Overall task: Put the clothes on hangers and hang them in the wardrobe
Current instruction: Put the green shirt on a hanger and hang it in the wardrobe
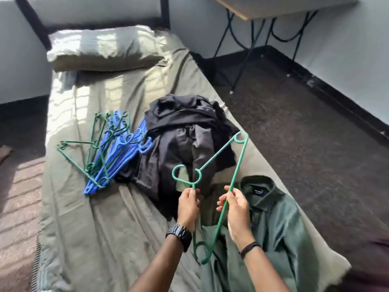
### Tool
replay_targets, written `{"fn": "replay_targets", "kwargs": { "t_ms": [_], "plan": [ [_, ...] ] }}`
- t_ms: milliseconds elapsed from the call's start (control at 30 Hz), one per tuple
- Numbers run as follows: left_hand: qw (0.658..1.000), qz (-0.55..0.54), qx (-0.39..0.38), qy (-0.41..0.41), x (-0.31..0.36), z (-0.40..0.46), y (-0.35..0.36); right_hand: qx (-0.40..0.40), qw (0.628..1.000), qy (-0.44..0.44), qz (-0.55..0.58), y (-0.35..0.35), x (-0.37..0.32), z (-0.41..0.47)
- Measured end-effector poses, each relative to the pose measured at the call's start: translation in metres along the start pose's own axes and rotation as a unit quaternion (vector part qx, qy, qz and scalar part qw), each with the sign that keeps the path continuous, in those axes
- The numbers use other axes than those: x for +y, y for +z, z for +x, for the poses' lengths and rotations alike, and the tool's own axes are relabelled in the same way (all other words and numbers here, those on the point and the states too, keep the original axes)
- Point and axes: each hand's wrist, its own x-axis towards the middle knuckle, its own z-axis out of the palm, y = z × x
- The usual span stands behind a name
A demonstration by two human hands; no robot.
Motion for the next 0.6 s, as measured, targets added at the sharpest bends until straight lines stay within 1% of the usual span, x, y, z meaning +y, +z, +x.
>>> {"fn": "replay_targets", "kwargs": {
  "t_ms": [33,100,167,200,233,300,333,367,400,433,467,533,567,600],
  "plan": [
    [0.998,0.049,0.012,0.048,-0.005,-0.002,0.008,-0.005,0.999,0.032,-0.018,-0.017,0.002,0.001],
    [0.981,0.154,0.003,0.122,-0.011,-0.004,0.023,-0.018,0.993,0.100,-0.058,-0.053,0.006,0.005],
    [0.959,0.240,-0.027,0.151,-0.015,-0.007,0.038,-0.022,0.984,0.129,-0.125,-0.086,0.010,0.011],
    [0.944,0.284,-0.038,0.166,-0.016,-0.010,0.048,-0.017,0.975,0.128,-0.179,-0.104,0.011,0.014],
    [0.928,0.320,-0.046,0.184,-0.018,-0.012,0.057,-0.008,0.959,0.117,-0.259,-0.119,0.008,0.015],
    [0.906,0.366,-0.066,0.203,-0.023,-0.015,0.074,0.059,0.906,0.071,-0.413,-0.148,0.003,0.012],
    [0.900,0.379,-0.070,0.205,-0.024,-0.014,0.078,0.104,0.890,0.032,-0.442,-0.157,0.000,0.010],
    [0.890,0.394,-0.079,0.215,-0.026,-0.015,0.085,0.146,0.883,-0.011,-0.446,-0.168,-0.005,0.008],
    [0.878,0.412,-0.092,0.227,-0.027,-0.015,0.092,0.182,0.872,-0.062,-0.450,-0.177,-0.009,0.008],
    [0.862,0.431,-0.109,0.243,-0.027,-0.015,0.099,0.201,0.853,-0.110,-0.468,-0.185,-0.014,0.009],
    [0.844,0.451,-0.128,0.259,-0.026,-0.015,0.107,0.196,0.834,-0.146,-0.494,-0.193,-0.015,0.012],
    [0.808,0.484,-0.174,0.288,-0.025,-0.015,0.123,0.135,0.796,-0.179,-0.563,-0.209,-0.016,0.022],
    [0.793,0.492,-0.202,0.297,-0.026,-0.016,0.132,0.093,0.784,-0.172,-0.589,-0.217,-0.015,0.025],
    [0.782,0.496,-0.226,0.302,-0.027,-0.016,0.140,0.056,0.787,-0.159,-0.594,-0.224,-0.014,0.030]
  ]
}}
